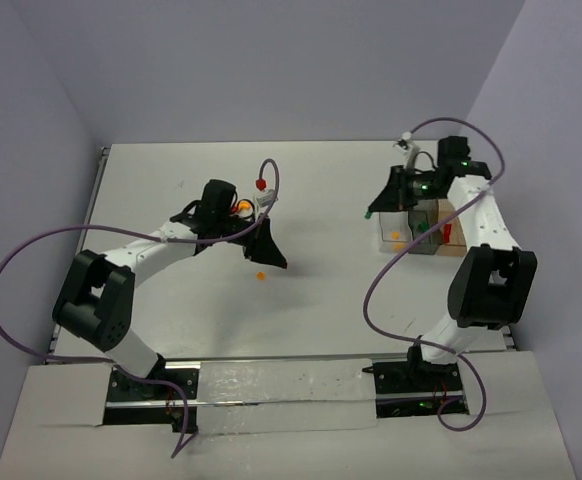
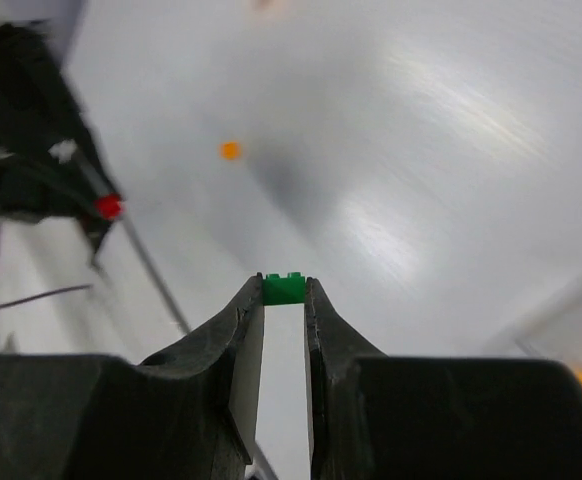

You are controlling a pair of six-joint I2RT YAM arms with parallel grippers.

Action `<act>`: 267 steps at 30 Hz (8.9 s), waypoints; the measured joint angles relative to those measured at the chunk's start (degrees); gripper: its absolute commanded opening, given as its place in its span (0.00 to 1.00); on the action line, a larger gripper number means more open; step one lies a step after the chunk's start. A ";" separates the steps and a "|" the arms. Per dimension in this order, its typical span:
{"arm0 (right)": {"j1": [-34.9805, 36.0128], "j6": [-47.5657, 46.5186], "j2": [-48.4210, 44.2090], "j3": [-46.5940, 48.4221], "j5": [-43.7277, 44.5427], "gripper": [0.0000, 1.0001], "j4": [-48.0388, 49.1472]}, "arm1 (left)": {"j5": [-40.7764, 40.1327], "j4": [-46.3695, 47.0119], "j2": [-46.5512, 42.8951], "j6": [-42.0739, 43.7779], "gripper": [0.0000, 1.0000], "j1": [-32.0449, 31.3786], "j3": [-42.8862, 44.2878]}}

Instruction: Sort the legos into containers by color

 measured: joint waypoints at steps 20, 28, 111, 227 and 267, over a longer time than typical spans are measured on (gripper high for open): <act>-11.32 -4.67 14.78 11.01 38.93 0.29 -0.98 | -10.26 -1.72 1.99 0.41 0.00 0.08 5.85; -10.02 -3.43 16.98 11.21 40.32 0.61 -0.05 | -9.87 -1.13 2.34 -3.12 0.00 1.88 5.85; 41.60 24.28 8.21 9.72 23.00 0.26 19.23 | -1.09 30.04 2.91 -80.04 0.03 14.64 -6.22; 56.46 12.13 25.05 7.78 46.07 0.56 16.21 | -24.72 -15.91 -2.54 -8.59 0.94 34.40 15.14; 17.35 4.78 -0.86 0.92 45.83 0.00 11.30 | -33.19 -18.01 -1.31 1.01 0.95 18.60 15.20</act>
